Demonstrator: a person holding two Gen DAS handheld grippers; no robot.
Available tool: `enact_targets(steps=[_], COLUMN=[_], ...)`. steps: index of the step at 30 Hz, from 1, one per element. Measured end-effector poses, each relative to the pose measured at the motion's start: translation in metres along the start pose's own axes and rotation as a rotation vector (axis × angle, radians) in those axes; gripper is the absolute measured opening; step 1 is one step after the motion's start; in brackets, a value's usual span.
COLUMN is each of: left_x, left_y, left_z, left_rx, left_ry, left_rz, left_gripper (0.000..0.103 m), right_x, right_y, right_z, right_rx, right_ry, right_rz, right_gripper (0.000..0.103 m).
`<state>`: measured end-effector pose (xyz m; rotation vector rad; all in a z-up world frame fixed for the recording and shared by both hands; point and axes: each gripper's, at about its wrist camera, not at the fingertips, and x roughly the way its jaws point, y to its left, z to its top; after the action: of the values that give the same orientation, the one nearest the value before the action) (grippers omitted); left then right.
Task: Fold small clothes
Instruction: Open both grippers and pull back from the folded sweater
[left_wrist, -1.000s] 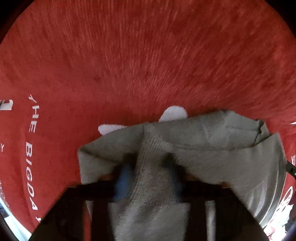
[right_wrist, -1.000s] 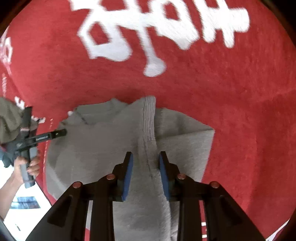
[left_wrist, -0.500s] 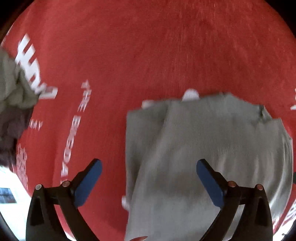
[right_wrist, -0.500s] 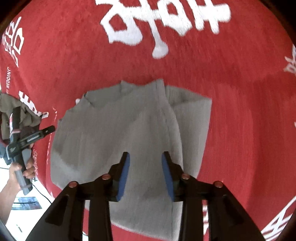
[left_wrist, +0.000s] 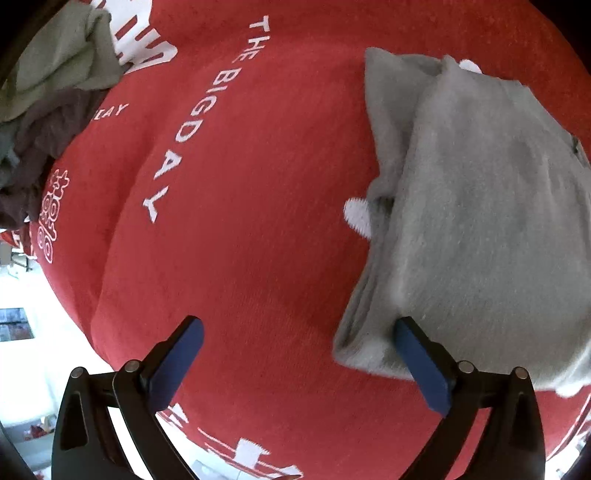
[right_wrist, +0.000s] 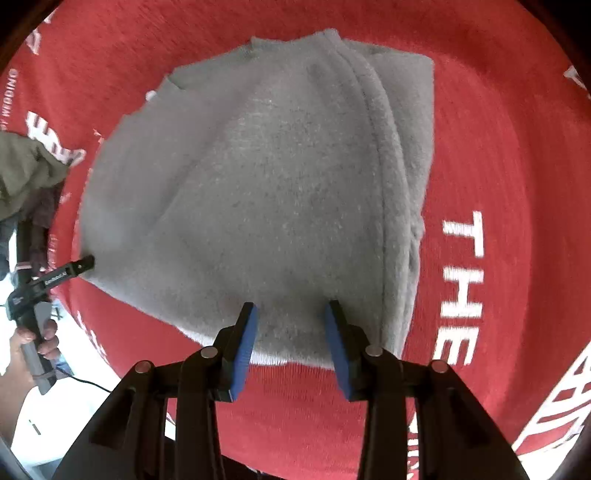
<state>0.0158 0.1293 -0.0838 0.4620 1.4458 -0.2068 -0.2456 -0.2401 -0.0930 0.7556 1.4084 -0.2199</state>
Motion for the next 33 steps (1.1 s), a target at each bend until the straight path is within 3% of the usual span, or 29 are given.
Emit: enact_targets(steps=[9,14,25,33], left_x=[-0.011,-0.016,-0.023,-0.016], left_y=[0.005,0.014,0.032,0.051], left_z=[-0.019,-0.031,-0.049,-0.052], left_rx=[0.074,0.107,0.109,0.08], left_ry=[0.007,0.018,0.041,0.06], left_rz=[-0.081,-0.069,-0.105,-0.128], left_gripper=[0.103,0.103,0.103,0.103], right_x=[-0.013,-0.015,0.009,0.032], right_y=[0.009,0.043,0.12,0.157], right_z=[-0.025,-0.038,-0.032,-0.038], right_rx=[0.055,0.024,0.058,0.027], right_ry=[0.017,0.002,0.018,0.059], right_rz=[-0.108,-0.182,0.002,0.037], right_gripper=[0.048,0.052,0.053,0.053])
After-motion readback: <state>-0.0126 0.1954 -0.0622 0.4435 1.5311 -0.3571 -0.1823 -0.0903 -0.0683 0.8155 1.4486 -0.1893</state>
